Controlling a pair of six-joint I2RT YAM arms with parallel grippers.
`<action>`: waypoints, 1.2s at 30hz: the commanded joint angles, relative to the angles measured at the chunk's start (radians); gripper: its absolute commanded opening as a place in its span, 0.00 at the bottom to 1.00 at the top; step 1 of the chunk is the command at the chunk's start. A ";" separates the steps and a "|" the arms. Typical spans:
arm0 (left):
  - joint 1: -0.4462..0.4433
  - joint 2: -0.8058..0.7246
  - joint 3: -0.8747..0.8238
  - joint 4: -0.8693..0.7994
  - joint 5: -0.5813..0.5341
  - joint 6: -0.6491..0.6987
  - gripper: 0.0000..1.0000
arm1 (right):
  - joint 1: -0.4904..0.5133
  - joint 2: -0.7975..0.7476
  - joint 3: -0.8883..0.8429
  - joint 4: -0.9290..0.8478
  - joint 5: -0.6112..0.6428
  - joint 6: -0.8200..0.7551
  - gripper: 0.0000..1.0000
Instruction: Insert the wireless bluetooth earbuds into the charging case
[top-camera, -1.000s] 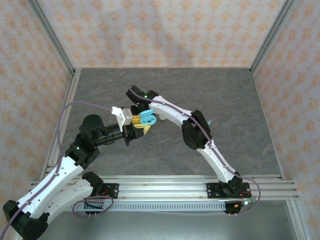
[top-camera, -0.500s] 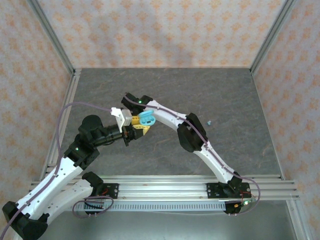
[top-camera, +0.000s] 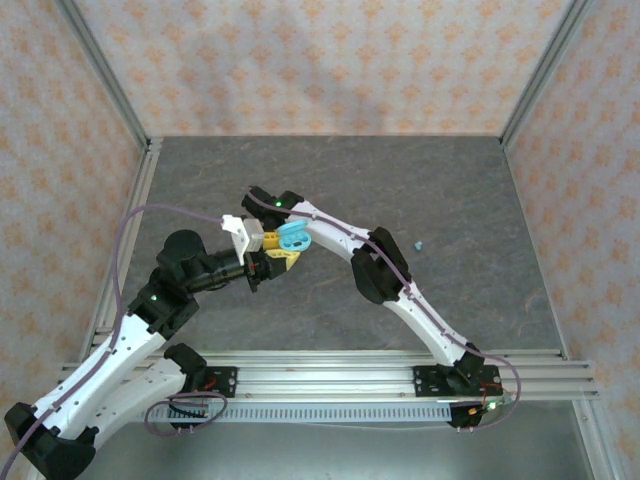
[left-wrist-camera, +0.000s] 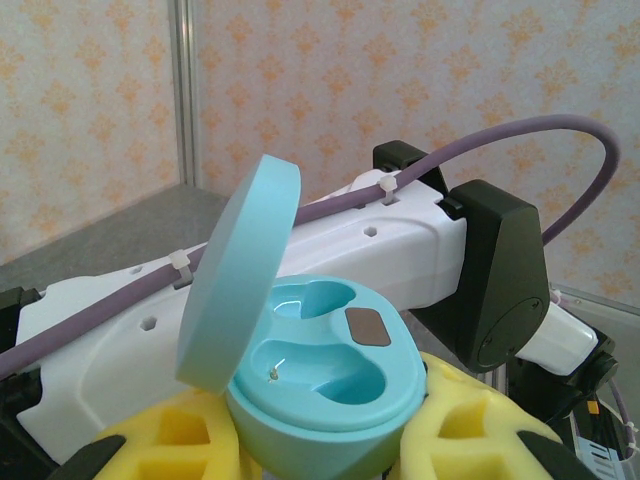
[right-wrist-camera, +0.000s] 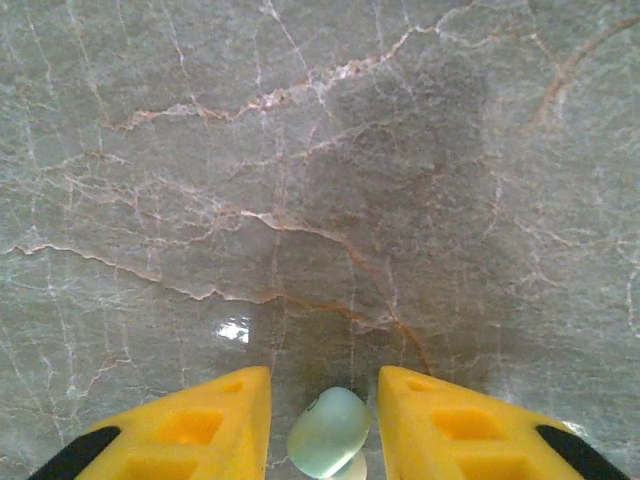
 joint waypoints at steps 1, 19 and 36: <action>-0.003 -0.021 0.023 -0.001 -0.006 0.014 0.10 | 0.004 0.026 0.027 -0.050 0.038 -0.019 0.31; -0.003 -0.024 0.011 0.007 -0.014 0.010 0.10 | -0.020 -0.273 -0.325 0.014 0.020 -0.028 0.14; -0.003 0.003 -0.010 0.089 -0.022 -0.001 0.10 | -0.166 -1.051 -1.067 0.316 0.055 0.080 0.10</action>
